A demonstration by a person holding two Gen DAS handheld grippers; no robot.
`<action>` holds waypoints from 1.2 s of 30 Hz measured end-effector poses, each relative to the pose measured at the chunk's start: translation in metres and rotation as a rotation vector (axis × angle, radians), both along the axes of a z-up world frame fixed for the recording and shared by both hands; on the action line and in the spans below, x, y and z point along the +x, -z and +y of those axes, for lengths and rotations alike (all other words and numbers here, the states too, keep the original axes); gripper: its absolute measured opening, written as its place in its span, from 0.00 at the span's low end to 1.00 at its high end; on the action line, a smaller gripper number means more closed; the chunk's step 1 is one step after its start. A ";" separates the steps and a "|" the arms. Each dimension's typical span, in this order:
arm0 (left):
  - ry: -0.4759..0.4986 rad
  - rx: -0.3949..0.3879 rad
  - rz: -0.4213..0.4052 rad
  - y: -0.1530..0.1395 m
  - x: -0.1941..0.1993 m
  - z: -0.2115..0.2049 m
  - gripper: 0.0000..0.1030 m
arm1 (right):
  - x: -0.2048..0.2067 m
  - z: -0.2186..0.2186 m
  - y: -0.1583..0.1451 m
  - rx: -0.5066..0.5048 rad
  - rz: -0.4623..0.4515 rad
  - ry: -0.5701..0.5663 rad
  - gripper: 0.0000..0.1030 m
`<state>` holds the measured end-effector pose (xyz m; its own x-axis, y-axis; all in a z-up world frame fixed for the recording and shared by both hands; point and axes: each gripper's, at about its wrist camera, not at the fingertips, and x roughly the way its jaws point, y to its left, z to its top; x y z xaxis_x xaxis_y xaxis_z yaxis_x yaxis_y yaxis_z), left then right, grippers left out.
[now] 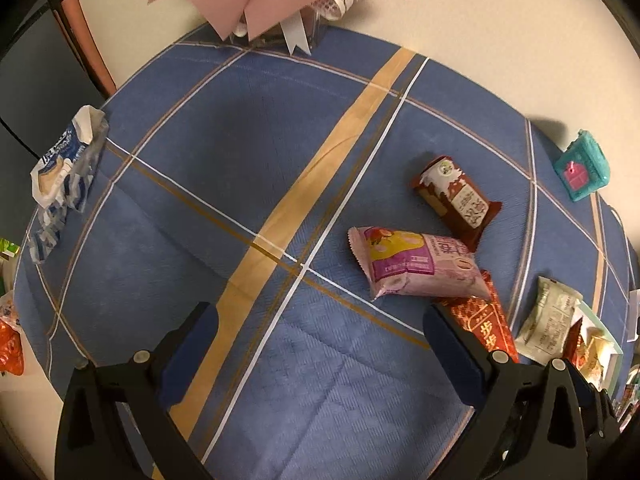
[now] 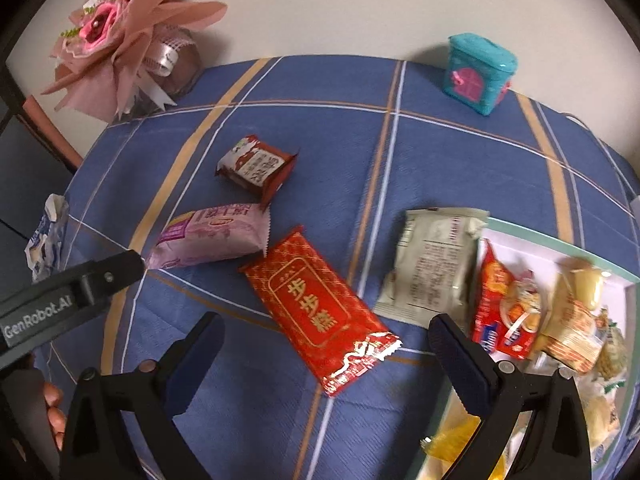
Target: Organize snacks
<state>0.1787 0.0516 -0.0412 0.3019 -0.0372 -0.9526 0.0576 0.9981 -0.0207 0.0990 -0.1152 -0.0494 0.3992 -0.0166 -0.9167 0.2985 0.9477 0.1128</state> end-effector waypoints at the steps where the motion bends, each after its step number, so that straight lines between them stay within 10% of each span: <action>1: -0.001 0.001 0.002 0.002 0.001 0.000 0.99 | 0.002 0.001 0.003 0.002 0.004 -0.002 1.00; 26: -0.007 0.058 0.004 0.021 0.020 -0.007 0.99 | 0.033 0.001 0.044 0.053 0.023 -0.048 0.91; 36: -0.010 0.054 -0.008 0.018 0.018 -0.007 0.99 | 0.032 0.003 0.047 0.037 0.030 -0.048 0.74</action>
<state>0.1972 0.0443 -0.0589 0.3093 0.0171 -0.9508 0.0473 0.9983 0.0333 0.1311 -0.1127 -0.0960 0.3708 0.0359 -0.9280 0.2567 0.9564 0.1395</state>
